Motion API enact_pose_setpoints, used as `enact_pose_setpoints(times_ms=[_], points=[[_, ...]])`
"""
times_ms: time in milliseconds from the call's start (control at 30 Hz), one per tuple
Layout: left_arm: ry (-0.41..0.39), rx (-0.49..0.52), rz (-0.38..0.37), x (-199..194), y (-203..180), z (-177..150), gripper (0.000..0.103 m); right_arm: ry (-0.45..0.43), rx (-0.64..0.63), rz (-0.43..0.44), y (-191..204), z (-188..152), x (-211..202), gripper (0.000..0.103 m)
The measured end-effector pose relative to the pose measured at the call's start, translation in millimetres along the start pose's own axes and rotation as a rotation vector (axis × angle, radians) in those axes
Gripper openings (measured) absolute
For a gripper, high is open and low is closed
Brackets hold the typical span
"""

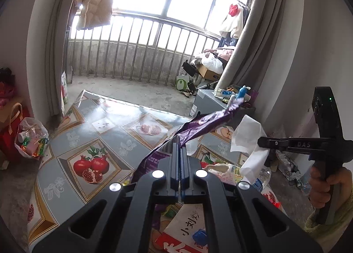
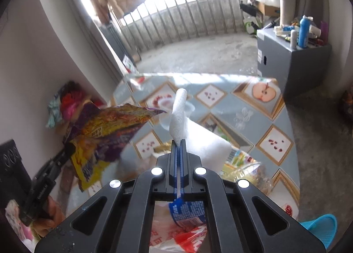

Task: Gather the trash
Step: 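Grasp the white tissue with the right gripper while the left gripper lifts the purple packet, then carry packet and tissue to the blue wastebasket and release both inside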

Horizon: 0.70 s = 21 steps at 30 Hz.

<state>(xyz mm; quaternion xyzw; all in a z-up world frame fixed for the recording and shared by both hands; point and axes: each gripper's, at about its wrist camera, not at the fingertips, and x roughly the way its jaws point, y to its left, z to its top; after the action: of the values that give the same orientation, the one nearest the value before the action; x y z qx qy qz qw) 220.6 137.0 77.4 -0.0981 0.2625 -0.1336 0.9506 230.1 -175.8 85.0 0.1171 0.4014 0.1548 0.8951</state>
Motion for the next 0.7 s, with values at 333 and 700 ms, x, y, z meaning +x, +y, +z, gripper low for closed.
enact_pose_setpoints(times_ms=[333, 700], points=[[-0.112, 0.015, -0.117, -78, -27, 27, 0.000, -0.176, 0.018, 0.049, 6, -4, -88, 0.000], [-0.098, 0.143, -0.434, -122, -145, 36, 0.000, -0.376, 0.137, -0.012, -43, -69, -222, 0.000]])
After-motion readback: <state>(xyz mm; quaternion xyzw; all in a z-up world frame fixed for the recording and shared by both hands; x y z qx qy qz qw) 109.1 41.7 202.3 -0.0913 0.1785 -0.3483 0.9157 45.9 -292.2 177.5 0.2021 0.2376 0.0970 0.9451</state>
